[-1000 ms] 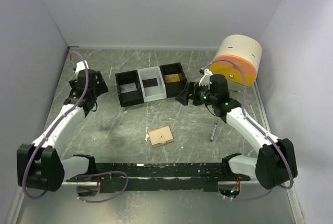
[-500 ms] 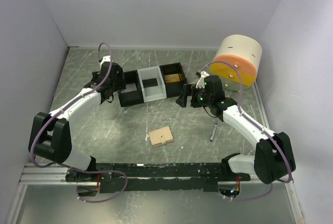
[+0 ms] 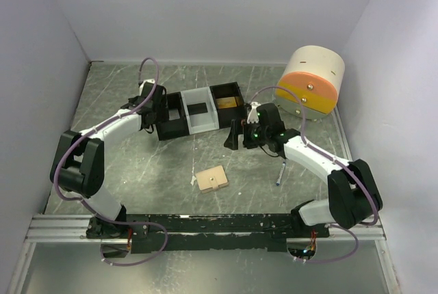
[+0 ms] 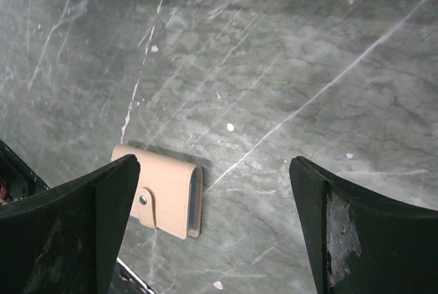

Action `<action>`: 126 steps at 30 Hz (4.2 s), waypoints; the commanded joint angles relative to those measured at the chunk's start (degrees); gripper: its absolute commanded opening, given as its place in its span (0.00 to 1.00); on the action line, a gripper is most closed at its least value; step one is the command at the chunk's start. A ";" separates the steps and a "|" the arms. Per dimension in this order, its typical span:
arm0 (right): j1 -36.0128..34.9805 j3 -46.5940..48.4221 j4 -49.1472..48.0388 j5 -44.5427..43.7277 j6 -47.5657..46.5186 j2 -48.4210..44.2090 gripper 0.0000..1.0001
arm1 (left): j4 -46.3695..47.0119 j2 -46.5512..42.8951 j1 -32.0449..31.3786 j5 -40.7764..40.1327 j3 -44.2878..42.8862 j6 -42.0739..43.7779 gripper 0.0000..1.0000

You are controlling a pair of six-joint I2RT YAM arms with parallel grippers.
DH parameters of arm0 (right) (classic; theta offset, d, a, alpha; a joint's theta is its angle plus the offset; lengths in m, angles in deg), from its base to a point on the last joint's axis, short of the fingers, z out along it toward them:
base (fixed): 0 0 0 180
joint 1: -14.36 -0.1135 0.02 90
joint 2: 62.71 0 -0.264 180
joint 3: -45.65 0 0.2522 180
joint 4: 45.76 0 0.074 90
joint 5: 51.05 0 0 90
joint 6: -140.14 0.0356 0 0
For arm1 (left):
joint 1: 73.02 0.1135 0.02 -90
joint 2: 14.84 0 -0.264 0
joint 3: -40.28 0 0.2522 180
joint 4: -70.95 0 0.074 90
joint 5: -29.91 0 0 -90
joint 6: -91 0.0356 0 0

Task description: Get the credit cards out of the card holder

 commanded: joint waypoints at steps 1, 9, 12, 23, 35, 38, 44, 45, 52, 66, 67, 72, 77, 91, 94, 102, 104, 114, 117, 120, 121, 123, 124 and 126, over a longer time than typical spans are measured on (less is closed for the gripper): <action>-1.15 -1.73 -0.66 1.43 -0.16 0.12 0.93 | -0.60 -0.18 -0.38 -0.46 0.35 -0.37 0.94; -6.90 -1.93 0.55 -2.61 -1.72 1.28 0.91 | -1.14 0.19 0.26 -0.46 2.54 -0.37 0.94; -8.40 -1.85 0.45 -3.75 -1.91 1.84 0.90 | -0.26 0.27 0.41 -0.46 3.12 -0.37 0.94; -10.87 -1.34 -0.80 -5.29 -0.64 2.48 0.89 | 3.68 0.86 1.18 -0.46 4.62 -0.37 0.94; -11.12 -1.23 -1.41 -7.34 -0.69 2.42 0.90 | 7.17 2.85 2.08 -0.46 2.06 -0.37 0.94; -11.09 -0.88 -0.95 -8.12 -0.90 2.64 0.90 | 9.82 4.01 2.17 -0.46 1.79 -0.37 0.94; -11.44 -1.18 -1.07 -6.88 -1.27 2.71 0.90 | 8.27 5.20 2.34 -0.46 0.33 -0.37 0.94; -11.77 -1.26 -1.02 -6.77 -1.45 2.74 0.90 | 7.54 4.59 2.41 -0.46 0.71 -0.37 0.94; -15.09 -1.95 -0.07 -10.06 -2.12 3.24 0.90 | 10.64 -2.06 6.73 -0.46 10.09 -0.37 0.94; -19.85 -2.21 2.65 -18.10 -2.72 3.99 0.88 | 12.01 0.15 3.69 -0.46 5.49 -0.37 0.94; -19.82 -2.60 2.82 -18.13 -2.89 3.67 0.87 | 10.83 -0.70 2.67 -0.46 4.95 -0.37 0.94; -21.85 -3.22 4.97 -16.15 -3.28 3.75 0.88 | 9.58 -9.15 -0.49 -0.46 6.84 -0.37 0.94; -25.39 -5.55 2.73 -17.50 -1.29 0.43 0.83 | 9.07 -20.09 -1.82 -0.46 12.08 -0.37 0.94; -30.62 -9.11 -0.05 -24.50 5.32 -5.80 0.87 | 17.32 -34.78 -1.73 -0.46 29.77 -0.37 0.94; -31.42 -9.34 -0.09 -24.31 6.10 -5.19 0.87 | 28.58 -38.12 -1.11 51.18 35.67 -22.15 0.25; -32.65 -9.71 0.55 -27.23 5.65 -7.22 0.88 | 41.53 -42.09 0.89 56.60 40.28 -30.23 0.60; -32.67 -10.15 -0.21 -26.34 5.59 -7.49 0.88 | 37.73 -41.66 0.98 57.06 38.27 -27.33 0.63; -35.02 -7.03 0.08 -27.25 6.56 -1.71 0.78 | 12.67 -44.63 0.08 52.24 30.60 -13.57 0.82; -35.95 -4.79 2.19 -30.56 7.33 1.49 0.69 | 9.48 -44.63 -0.22 49.64 31.13 -11.81 0.82; -38.09 -3.33 2.82 -33.77 6.86 2.50 0.65 | 5.88 -44.09 -1.16 45.74 31.19 -10.83 0.67; -38.51 -2.61 3.35 -34.68 6.96 2.82 0.65 | 4.51 -43.89 -1.51 43.43 31.11 -10.67 0.60; -39.96 -1.05 4.99 -37.49 7.26 3.46 0.64 | 2.85 -43.50 -1.77 41.62 30.86 -10.08 0.46; -40.57 -0.65 5.20 -38.04 7.15 3.77 0.64 | 2.51 -43.17 -1.84 41.23 30.67 -9.99 0.41; -41.36 0.65 5.94 -38.91 7.23 4.63 0.63 | 1.95 -42.14 -2.21 40.46 30.37 -9.95 0.51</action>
